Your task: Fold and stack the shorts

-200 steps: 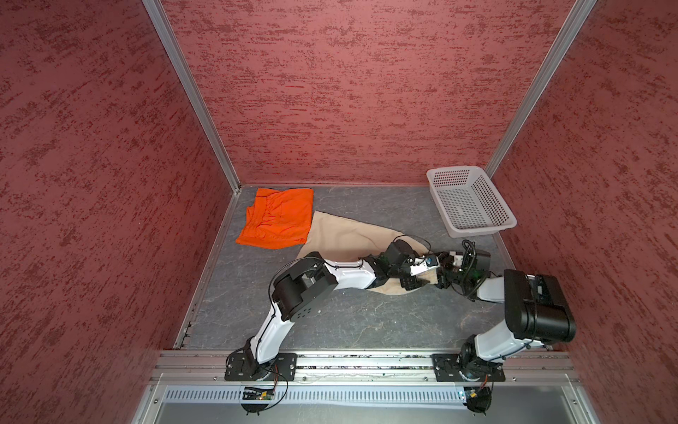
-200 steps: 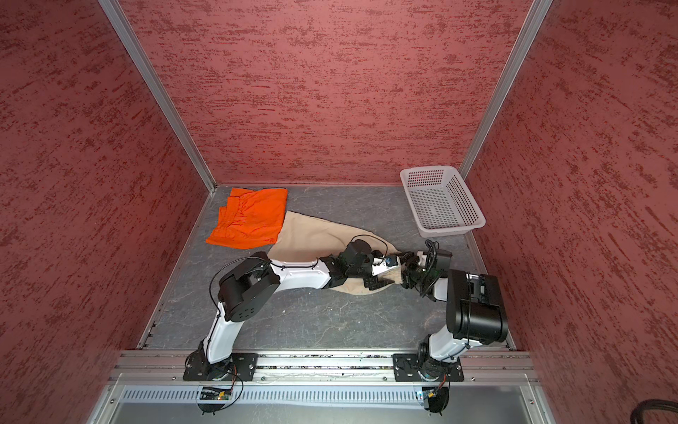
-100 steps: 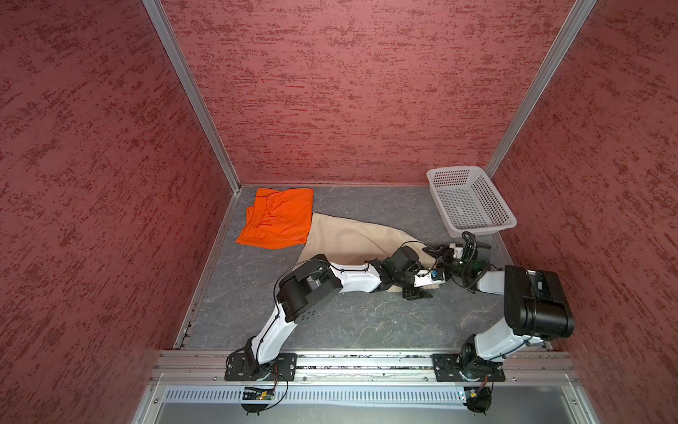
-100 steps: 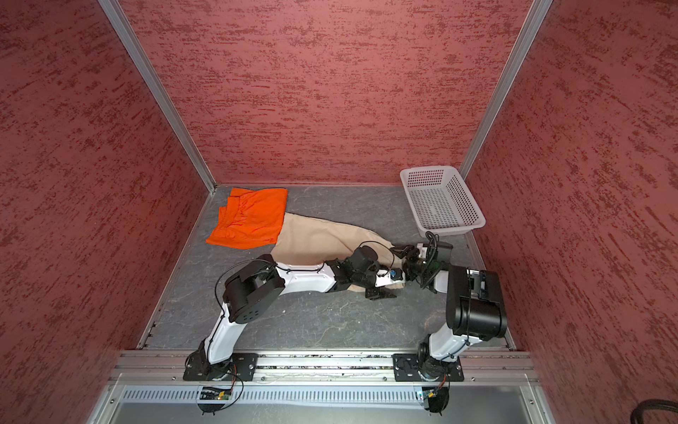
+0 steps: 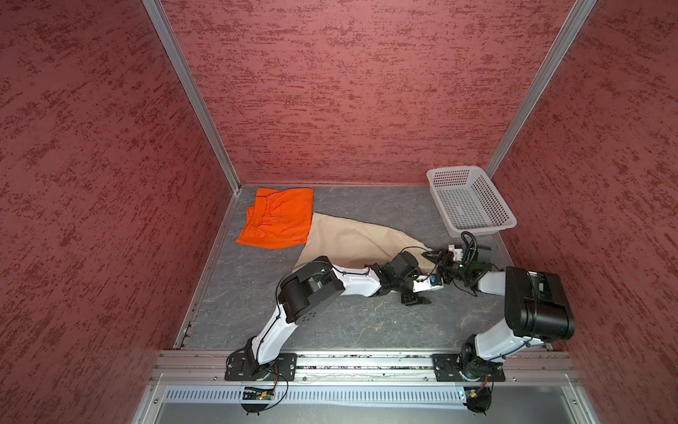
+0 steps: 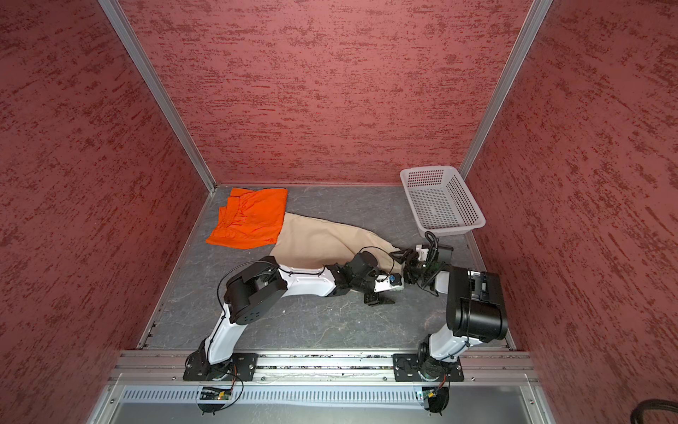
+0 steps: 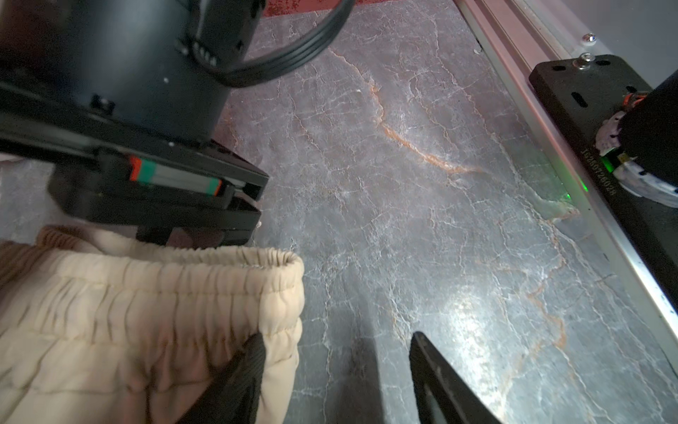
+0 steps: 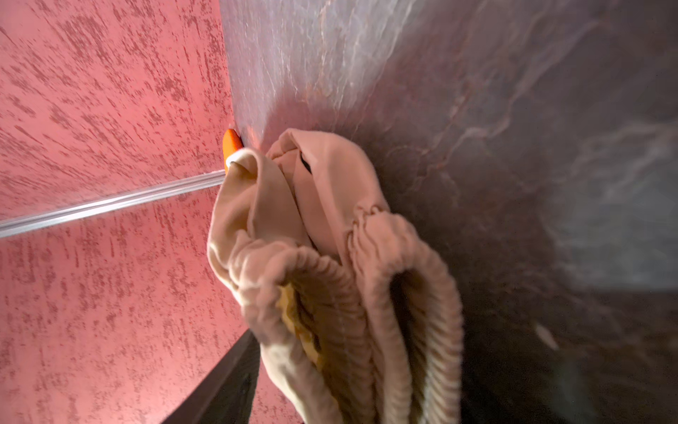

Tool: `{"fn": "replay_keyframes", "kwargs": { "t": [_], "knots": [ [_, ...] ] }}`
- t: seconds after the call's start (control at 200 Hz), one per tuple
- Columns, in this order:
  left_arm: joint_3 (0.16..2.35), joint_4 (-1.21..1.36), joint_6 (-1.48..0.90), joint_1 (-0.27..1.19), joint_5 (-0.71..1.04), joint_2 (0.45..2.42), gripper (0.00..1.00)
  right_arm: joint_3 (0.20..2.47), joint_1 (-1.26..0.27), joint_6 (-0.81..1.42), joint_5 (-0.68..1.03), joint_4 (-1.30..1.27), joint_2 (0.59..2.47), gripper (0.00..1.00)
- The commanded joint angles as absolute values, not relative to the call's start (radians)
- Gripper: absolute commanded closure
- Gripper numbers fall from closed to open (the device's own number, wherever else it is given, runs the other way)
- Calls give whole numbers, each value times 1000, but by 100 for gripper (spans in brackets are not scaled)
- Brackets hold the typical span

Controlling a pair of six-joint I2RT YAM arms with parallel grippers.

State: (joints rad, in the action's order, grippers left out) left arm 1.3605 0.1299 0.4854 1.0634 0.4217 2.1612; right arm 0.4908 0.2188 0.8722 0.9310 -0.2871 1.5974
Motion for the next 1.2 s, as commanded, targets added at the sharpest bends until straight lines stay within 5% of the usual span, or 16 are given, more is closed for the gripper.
{"fn": "replay_keyframes", "kwargs": {
  "t": [0.0, 0.456, 0.792, 1.192],
  "knots": [
    [1357, 154, 444, 1057, 431, 2149, 32, 477, 222, 820, 928, -259, 1605, 35],
    [1249, -6, 64, 920, 160, 1833, 26, 588, 222, 634, 749, 119, 1487, 79],
    [1126, -293, -334, 655, 93, 1651, 27, 925, 222, 339, 496, 673, 1361, 83],
    [1006, -142, -581, 517, 215, 1727, 39, 1445, 216, 164, 297, 1027, 1524, 84]
  ]
}}
